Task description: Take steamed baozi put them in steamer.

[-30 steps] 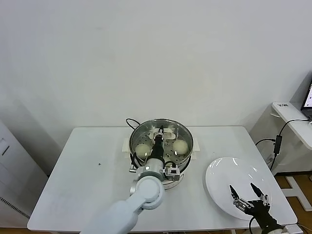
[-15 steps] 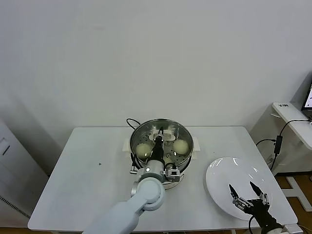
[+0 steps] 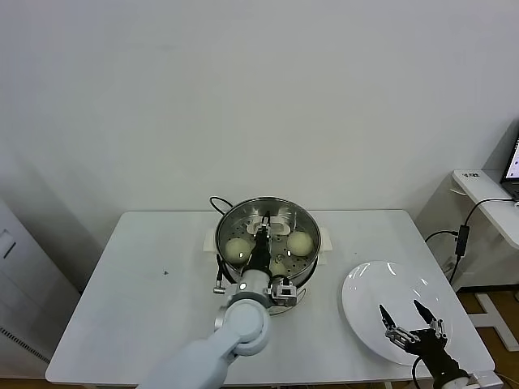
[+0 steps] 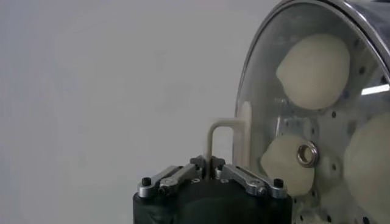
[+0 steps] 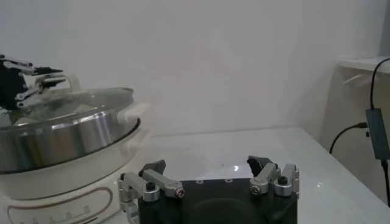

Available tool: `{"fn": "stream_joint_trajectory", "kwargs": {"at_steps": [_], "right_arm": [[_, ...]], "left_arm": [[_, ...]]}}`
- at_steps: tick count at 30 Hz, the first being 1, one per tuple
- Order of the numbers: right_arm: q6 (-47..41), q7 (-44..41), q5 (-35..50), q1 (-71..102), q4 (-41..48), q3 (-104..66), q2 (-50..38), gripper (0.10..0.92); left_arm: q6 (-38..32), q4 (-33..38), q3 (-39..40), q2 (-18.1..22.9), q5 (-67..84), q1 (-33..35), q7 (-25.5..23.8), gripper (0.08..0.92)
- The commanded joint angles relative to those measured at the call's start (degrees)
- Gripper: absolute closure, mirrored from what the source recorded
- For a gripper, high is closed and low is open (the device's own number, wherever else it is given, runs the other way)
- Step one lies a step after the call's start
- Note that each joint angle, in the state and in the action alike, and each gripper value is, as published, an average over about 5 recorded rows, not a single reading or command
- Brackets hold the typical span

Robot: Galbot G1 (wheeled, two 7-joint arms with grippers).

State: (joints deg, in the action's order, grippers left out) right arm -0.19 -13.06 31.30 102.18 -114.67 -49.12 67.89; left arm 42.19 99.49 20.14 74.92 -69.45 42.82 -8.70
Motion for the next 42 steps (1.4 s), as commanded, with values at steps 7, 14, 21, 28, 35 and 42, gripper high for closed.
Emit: {"fn": "stream_joint_trajectory", "kwargs": {"at_steps": [7, 14, 21, 28, 35, 42], "right_arm": [[0.0, 0.0, 0.1, -1.6, 0.8, 1.0, -1.2, 0.203], [-0.3, 2.2, 0.7, -4.6, 1.4, 3.1, -2.9, 0.203], [-1.5, 8.1, 4.6, -11.3, 1.1, 4.7, -6.3, 0.203], [-0.9, 11.3, 3.5, -17.5, 4.4, 7.5, -7.9, 0.203], [-1.4, 11.8, 2.3, -19.5, 4.9, 9.8, -7.3, 0.203], [-1.2, 11.4, 1.5, -19.5, 5.3, 10.3, -6.3, 0.203]], "left_arm": [[2.8, 14.7, -3.7, -4.9, 15.5, 5.3, 3.4, 0.518], [2.3, 19.7, -7.3, -8.0, 23.7, 7.6, 5.2, 0.301], [-15.5, 21.3, -18.0, -8.4, 34.7, 13.2, 12.9, 0.181], [-30.4, 19.1, -29.8, -6.1, 42.9, 17.9, 23.2, 0.177], [-39.2, 19.2, -40.5, -3.5, 49.1, 26.2, 22.8, 0.177], [-46.2, 18.6, -48.4, -1.3, 57.3, 34.2, 16.7, 0.177]]}}
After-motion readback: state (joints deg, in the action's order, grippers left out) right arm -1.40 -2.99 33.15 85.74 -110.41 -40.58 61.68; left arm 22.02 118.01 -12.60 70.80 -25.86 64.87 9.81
